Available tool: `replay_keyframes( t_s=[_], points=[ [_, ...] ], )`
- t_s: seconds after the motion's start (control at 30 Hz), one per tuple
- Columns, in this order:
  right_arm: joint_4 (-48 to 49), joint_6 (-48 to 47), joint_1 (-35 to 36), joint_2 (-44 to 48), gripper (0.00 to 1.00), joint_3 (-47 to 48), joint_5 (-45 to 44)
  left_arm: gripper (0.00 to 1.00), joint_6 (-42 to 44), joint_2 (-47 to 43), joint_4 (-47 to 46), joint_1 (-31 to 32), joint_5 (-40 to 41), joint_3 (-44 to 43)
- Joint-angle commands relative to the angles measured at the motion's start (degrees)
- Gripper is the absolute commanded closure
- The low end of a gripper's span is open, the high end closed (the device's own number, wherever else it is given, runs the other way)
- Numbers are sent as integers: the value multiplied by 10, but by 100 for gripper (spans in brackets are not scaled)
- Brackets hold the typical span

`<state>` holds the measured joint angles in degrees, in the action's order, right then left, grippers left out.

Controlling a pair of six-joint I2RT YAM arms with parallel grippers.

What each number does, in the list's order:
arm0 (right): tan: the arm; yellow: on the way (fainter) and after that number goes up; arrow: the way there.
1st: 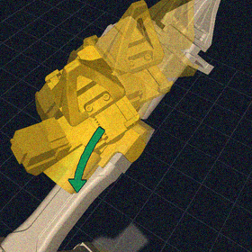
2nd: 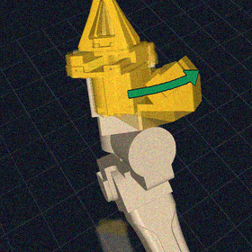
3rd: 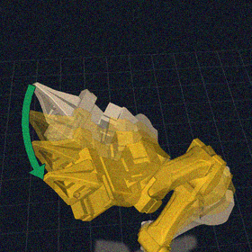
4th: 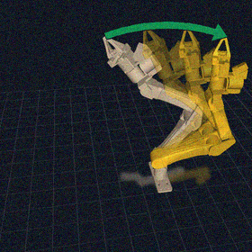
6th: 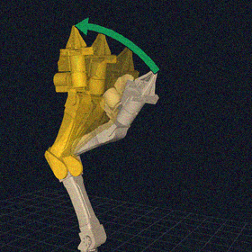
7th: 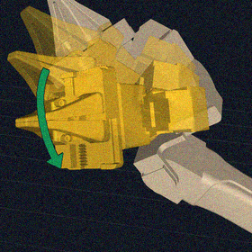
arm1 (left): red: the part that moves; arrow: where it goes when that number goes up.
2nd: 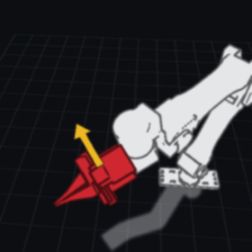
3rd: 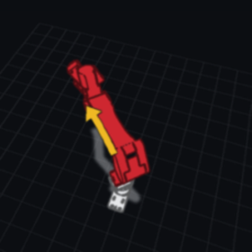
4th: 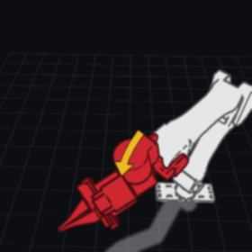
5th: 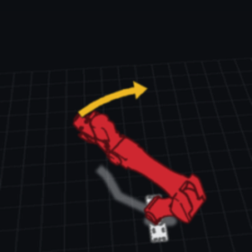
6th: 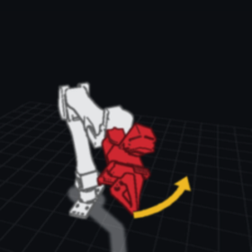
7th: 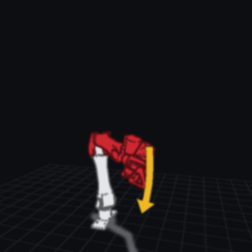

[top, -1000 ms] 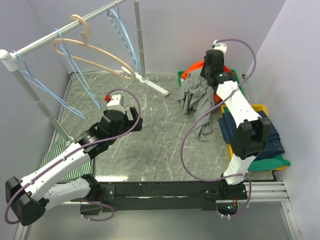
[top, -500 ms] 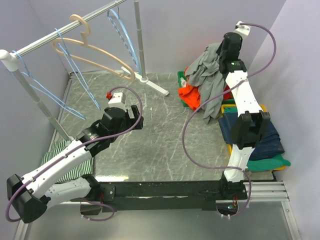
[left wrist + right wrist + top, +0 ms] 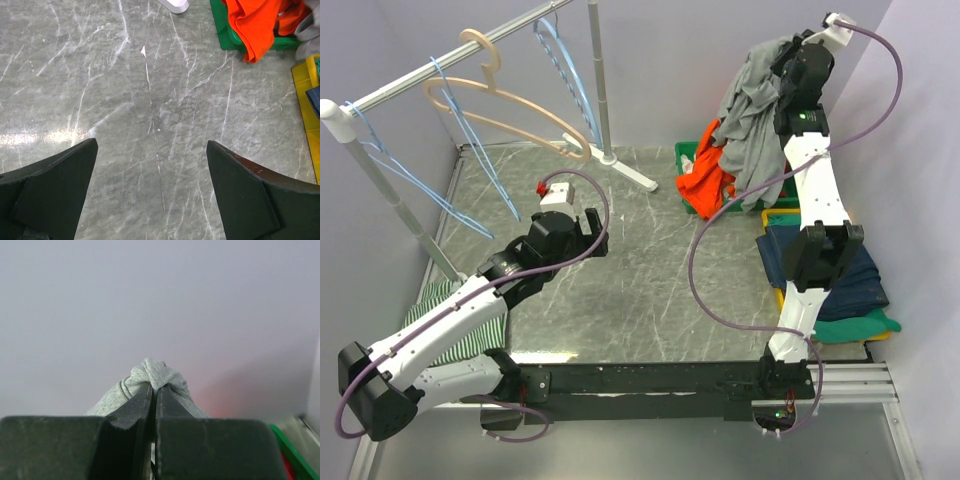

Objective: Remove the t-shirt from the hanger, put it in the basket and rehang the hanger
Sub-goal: Place the T-shirt in the bin.

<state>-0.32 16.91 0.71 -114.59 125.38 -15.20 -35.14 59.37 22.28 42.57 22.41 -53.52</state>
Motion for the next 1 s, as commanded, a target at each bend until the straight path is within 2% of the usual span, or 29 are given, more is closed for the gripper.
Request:
replay_keyframes(
  t_s=[0.0,0.1,0.37,0.57,0.77,0.97],
  points=[
    [129,22,-20,17,100,14,32,3,7,0,-4,-1,8,-23],
    [166,44,-33,8,100,-19,59,4,6,1,-5,0,7,-24],
    [167,81,-59,-86,100,-41,150,4,6,3,-3,-1,7,-24],
    [171,90,-58,-82,100,-108,174,3,7,14,-8,-1,4,-26],
    [47,98,-48,-77,100,-132,161,4,9,21,-19,0,-8,-23],
    [-89,145,-41,-95,100,-142,102,3,11,7,-20,-1,-6,-18]
  ],
)
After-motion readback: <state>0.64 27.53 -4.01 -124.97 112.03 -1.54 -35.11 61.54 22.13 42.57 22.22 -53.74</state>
